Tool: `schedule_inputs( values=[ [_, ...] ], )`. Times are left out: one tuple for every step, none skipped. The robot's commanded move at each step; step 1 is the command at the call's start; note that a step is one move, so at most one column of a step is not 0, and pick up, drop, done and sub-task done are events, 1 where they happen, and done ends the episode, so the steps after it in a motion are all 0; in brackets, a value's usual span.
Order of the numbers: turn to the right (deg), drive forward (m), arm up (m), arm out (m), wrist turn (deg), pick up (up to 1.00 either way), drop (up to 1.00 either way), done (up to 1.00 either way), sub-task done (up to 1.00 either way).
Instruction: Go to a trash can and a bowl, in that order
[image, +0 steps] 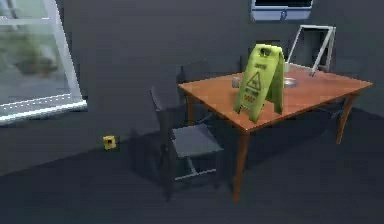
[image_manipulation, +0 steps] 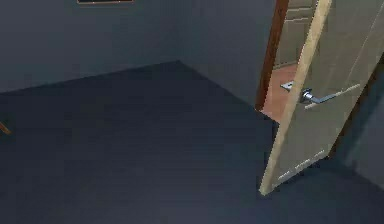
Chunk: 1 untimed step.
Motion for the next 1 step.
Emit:
schedule_inputs(
  values=[
    [45.0,0.00,0.00,0.00,0.0,0.00,0.00,0.00,0.00]
  ],
)
